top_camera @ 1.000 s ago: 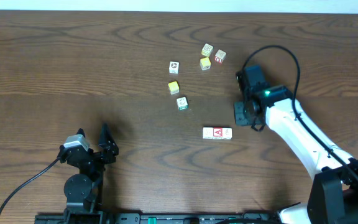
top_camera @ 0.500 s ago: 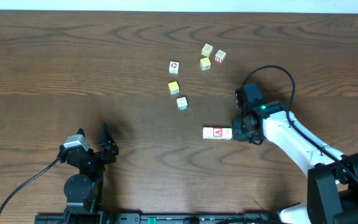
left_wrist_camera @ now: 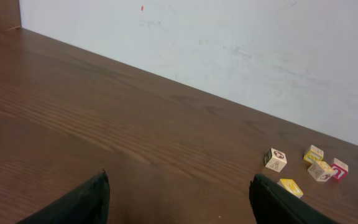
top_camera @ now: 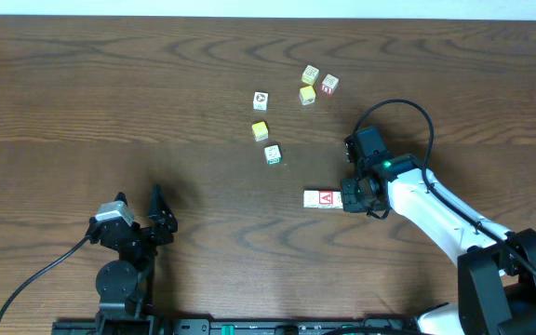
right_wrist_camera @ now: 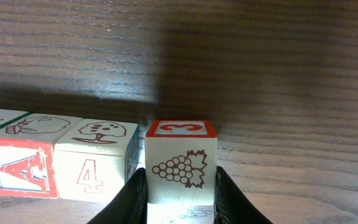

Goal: Lift 5 blocks
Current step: 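Lower the 3 block beside the 4 block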

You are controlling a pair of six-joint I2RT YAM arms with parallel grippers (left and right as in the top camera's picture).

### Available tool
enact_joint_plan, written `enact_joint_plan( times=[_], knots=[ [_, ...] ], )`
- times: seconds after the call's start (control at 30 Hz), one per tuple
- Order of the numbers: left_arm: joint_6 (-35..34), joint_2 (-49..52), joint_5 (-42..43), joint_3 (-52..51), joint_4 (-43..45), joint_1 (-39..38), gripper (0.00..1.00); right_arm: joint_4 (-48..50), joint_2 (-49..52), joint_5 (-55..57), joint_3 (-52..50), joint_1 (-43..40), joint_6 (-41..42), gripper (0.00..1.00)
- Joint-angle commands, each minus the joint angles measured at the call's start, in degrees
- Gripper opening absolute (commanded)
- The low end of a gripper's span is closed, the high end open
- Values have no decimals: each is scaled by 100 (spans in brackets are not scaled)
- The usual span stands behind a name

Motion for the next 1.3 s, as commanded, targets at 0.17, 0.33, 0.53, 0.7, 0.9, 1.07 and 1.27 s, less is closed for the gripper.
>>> enact_joint_plan(
  times=[0.17,0.33,0.53,0.7,0.9,1.07,1.27],
  knots=[
    [-9,-4,-76,-101,-232,9,72,9,7,15,-44,50,83,17],
    [-9,-4,-76,-101,-232,9,72,-44,7,15,-44,50,85,18],
    [-9,-4,-76,-101,-232,9,73,-142,7,13,-46,50,201,24],
    [-9,-4,-76,-101,-232,9,73,-155,7,13,-46,50,210,28],
    [-9,-4,-76,-101,-232,9,72,-157,7,13,-46,50,210,35],
    [-9,-4,-76,-101,-232,9,73,-140,7,15,-46,50,212,38],
    [-9,-4,-76,-101,-232,9,72,-140,7,13,-46,50,212,25]
  ],
)
